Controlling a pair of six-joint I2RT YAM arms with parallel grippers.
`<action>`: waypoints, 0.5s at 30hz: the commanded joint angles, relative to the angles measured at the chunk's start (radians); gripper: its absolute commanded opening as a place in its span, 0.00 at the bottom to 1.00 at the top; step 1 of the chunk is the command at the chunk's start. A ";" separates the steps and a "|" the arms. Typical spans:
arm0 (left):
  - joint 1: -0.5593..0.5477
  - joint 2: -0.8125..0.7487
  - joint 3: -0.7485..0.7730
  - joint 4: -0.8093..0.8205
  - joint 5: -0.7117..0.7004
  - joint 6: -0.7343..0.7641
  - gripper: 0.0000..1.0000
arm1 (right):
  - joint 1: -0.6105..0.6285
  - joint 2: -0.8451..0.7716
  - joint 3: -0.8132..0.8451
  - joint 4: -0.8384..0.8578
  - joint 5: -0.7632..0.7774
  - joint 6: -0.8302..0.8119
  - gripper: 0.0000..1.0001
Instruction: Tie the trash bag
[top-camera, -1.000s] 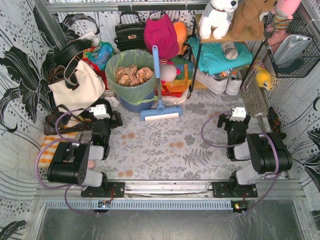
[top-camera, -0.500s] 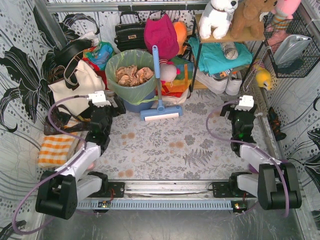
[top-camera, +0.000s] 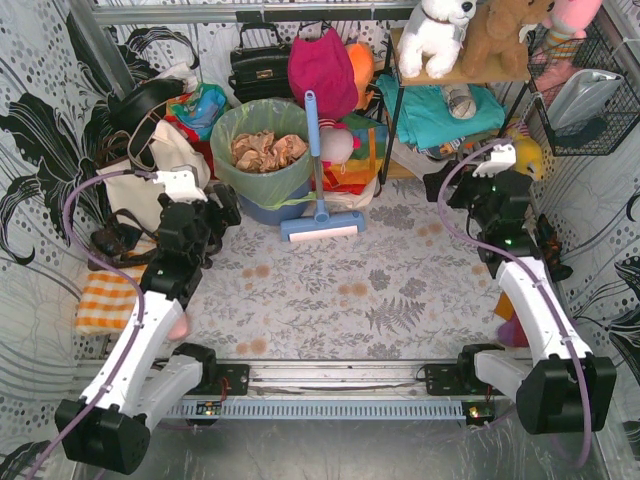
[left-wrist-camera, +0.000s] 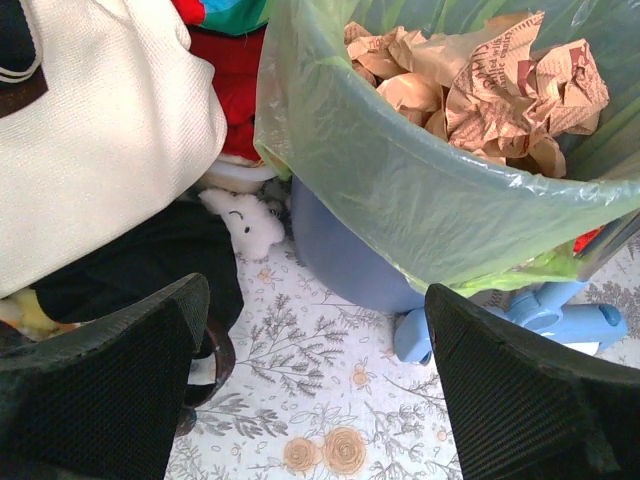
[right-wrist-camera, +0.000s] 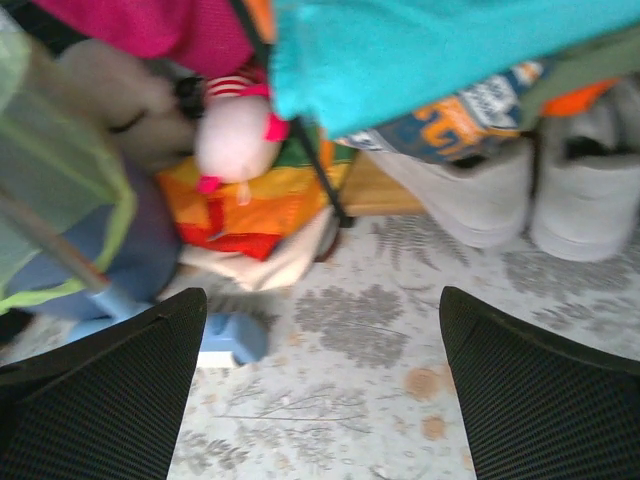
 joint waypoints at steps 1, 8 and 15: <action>-0.006 -0.060 0.012 -0.053 0.005 0.045 0.98 | 0.000 0.034 0.045 0.001 -0.313 0.111 0.99; -0.005 -0.086 0.000 -0.045 0.002 -0.011 0.98 | 0.103 0.137 0.181 0.090 -0.354 0.100 0.91; -0.003 -0.056 0.039 -0.096 -0.020 -0.008 0.98 | 0.269 0.283 0.397 0.030 -0.199 0.025 0.90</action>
